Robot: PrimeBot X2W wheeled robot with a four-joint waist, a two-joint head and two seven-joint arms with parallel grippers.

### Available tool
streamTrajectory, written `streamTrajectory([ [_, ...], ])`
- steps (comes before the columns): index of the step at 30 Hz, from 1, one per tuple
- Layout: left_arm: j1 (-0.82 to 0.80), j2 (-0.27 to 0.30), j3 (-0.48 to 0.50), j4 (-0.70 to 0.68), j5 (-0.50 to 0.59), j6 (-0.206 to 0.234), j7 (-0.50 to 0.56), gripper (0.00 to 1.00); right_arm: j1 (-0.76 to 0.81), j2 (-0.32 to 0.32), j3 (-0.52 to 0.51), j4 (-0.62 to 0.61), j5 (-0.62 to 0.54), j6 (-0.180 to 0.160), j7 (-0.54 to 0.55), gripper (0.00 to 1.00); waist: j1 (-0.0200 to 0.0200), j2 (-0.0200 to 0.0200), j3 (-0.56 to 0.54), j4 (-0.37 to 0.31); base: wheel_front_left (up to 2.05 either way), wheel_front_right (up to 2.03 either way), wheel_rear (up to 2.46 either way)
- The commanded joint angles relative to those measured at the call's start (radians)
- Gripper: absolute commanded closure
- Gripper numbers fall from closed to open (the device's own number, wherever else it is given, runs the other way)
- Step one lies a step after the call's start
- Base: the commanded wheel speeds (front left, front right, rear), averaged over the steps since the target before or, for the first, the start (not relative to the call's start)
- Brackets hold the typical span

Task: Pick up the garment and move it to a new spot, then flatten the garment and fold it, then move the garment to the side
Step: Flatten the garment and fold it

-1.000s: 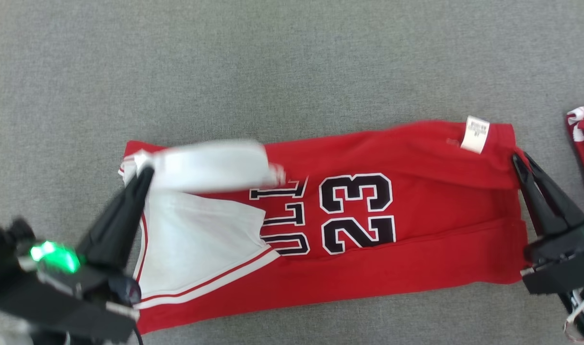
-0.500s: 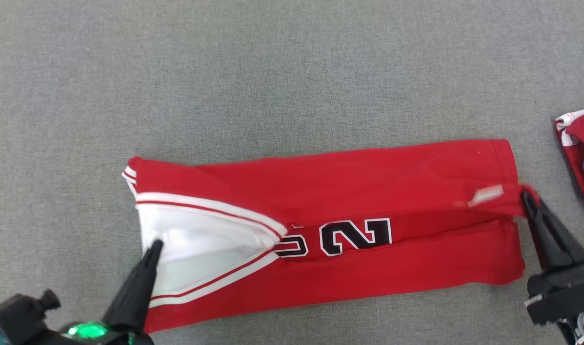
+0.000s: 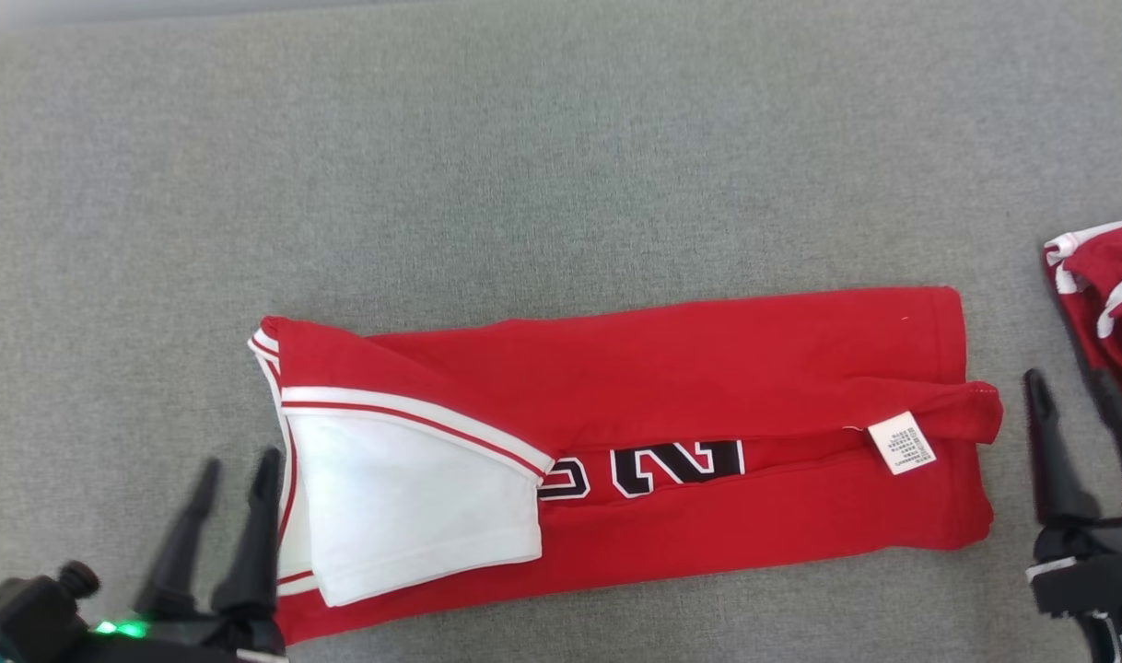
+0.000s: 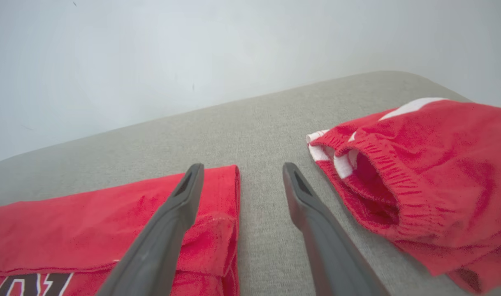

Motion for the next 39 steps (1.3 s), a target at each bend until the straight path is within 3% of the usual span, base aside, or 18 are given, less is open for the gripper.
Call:
streamTrajectory([
  [1,-0.015,0.011,0.006,-0.008,0.053,0.029,-0.019,0.00,0.014,0.025,-0.035,-0.012,-0.012,-0.001,-0.001,0.00,0.0000,0.0000,-0.017,-0.001,0.00,0.00,0.00],
  [6,-0.083,0.014,-0.014,-0.021,0.208,0.118,-0.055,0.00,0.003,0.104,-0.130,-0.057,-0.080,-0.001,-0.001,0.00,0.0000,0.0000,-0.049,0.008,0.00,0.00,0.00],
  [16,-0.228,-0.038,-0.056,0.084,0.349,0.166,-0.147,0.00,-0.062,0.171,-0.120,-0.094,-0.253,-0.001,0.050,0.00,0.0000,0.0000,-0.100,0.019,0.00,0.00,0.00],
  [26,-0.214,-0.085,-0.073,0.251,0.429,0.126,-0.195,0.00,-0.015,0.207,-0.080,-0.074,-0.311,-0.001,0.089,0.00,0.0000,0.0000,-0.167,0.033,0.00,0.00,0.00],
  [39,-0.113,-0.120,-0.041,0.304,0.547,0.042,-0.198,0.00,0.068,0.225,-0.066,-0.046,-0.332,-0.001,0.125,0.00,0.0000,0.0000,-0.243,0.034,0.00,0.00,0.00],
])
